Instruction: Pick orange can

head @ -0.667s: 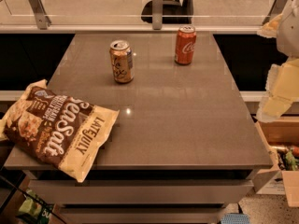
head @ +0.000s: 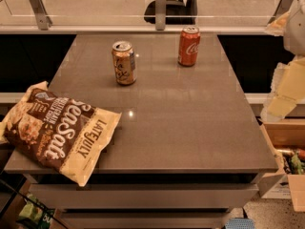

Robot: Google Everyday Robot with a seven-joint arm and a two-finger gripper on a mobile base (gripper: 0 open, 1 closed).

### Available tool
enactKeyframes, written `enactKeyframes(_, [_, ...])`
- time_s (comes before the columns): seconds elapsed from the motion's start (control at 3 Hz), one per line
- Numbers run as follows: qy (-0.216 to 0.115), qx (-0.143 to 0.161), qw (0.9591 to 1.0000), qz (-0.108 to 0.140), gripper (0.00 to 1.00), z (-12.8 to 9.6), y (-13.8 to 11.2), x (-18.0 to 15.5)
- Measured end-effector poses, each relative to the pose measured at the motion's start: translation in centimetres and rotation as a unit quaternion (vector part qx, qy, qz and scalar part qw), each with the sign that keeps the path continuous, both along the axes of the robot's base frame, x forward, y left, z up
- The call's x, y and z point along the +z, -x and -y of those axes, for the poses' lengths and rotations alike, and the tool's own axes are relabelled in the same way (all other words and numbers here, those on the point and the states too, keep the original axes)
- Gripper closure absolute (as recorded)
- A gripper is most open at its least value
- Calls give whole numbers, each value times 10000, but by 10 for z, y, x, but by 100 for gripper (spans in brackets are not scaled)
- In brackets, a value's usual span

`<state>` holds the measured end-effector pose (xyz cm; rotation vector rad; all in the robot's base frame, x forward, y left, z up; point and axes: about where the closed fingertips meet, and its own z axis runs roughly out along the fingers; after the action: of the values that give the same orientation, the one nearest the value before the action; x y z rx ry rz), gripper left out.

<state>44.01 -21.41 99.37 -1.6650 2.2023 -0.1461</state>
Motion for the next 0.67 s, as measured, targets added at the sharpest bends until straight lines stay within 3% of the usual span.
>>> enactKeyframes(0.33, [-298, -368, 9987, 205, 0, 2, -7, 7])
enactKeyframes(0.67, [-924, -896, 9906, 470, 0, -4, -22, 8])
